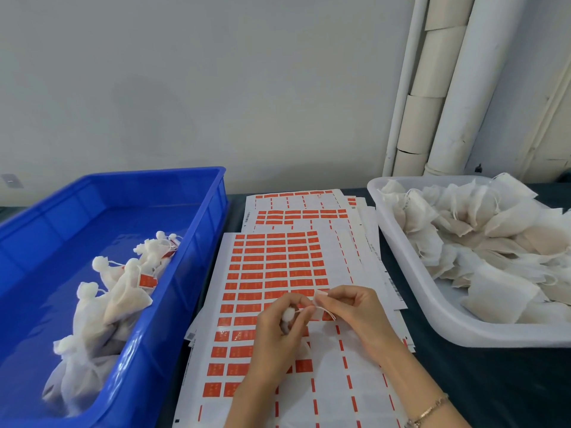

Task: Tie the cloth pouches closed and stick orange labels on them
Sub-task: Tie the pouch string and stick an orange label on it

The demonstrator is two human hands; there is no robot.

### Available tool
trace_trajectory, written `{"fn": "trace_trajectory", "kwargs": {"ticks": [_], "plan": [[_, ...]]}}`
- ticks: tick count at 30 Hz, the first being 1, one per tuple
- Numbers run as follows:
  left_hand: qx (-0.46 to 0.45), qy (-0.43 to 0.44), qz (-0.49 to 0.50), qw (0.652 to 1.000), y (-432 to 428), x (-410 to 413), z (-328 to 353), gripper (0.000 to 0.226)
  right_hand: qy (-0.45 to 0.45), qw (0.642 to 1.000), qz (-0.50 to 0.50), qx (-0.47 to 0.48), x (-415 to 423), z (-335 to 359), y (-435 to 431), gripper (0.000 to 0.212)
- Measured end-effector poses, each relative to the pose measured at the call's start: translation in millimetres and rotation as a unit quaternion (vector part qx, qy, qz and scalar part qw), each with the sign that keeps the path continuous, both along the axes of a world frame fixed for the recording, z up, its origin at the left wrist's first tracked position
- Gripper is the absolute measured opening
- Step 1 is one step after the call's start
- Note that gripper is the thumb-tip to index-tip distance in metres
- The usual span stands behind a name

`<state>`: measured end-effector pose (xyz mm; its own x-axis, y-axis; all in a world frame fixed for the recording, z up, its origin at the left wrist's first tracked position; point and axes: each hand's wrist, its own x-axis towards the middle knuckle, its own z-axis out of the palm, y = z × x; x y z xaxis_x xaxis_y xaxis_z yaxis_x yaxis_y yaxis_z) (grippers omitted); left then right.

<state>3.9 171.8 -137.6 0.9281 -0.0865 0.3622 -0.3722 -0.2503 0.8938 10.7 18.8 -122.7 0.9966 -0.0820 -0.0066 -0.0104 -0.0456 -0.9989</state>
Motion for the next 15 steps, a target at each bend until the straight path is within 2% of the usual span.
{"fn": "trace_trajectory", "kwargs": {"ticks": [15], "plan": [[0.021,0.005,0.041,0.999,-1.4,0.5,3.9,0.012,-0.015,1.000,0.005,-0.001,-0.1,-1.5,-0.7,0.001]]}}
